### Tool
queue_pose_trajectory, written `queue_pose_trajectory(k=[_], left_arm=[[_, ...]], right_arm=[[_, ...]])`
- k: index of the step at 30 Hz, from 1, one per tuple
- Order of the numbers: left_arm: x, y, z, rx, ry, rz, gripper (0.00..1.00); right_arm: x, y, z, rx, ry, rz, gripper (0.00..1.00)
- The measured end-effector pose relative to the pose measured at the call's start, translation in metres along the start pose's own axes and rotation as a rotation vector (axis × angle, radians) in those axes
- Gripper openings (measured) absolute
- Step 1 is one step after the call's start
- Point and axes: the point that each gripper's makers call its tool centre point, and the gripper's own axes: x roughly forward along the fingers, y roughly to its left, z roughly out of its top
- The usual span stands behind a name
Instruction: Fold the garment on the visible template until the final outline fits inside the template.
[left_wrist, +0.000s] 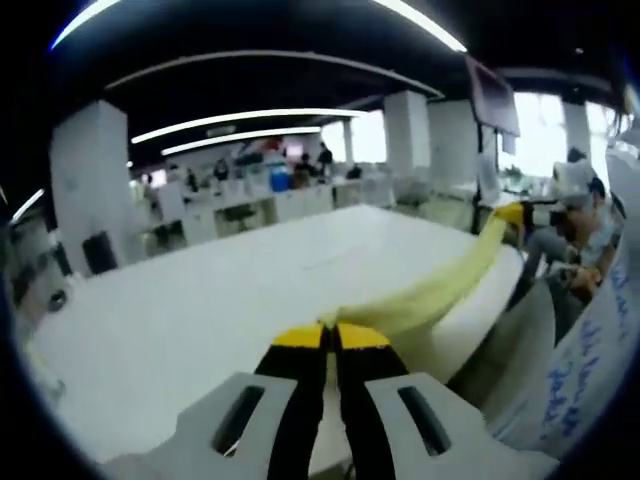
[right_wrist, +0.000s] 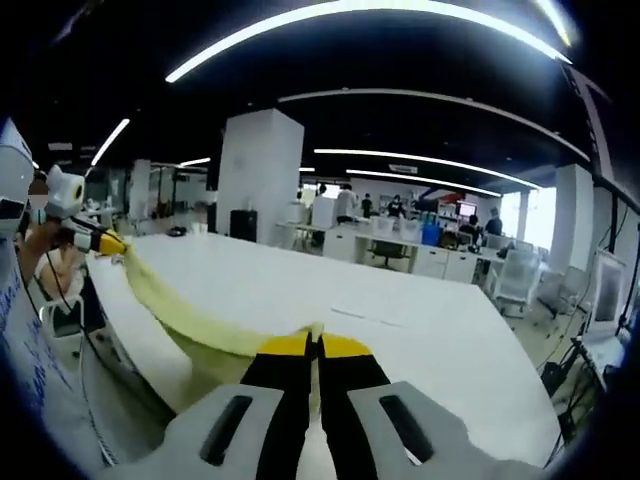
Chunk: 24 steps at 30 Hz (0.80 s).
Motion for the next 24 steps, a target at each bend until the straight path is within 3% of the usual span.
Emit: queue_pose_trajectory(k=[15, 24], left_arm=[[-0.011, 0.002, 0.011, 0.009, -0.031, 0.016, 0.0], [0.002, 0.007, -0.008, -0.002, 0.036, 0.022, 0.0]], right_arm=[[-0.004, 0.001, 0.018, -0.007, -0.052, -0.007, 0.02], [0.007, 0.005, 0.002, 0.0, -0.005, 0.014, 0.02]])
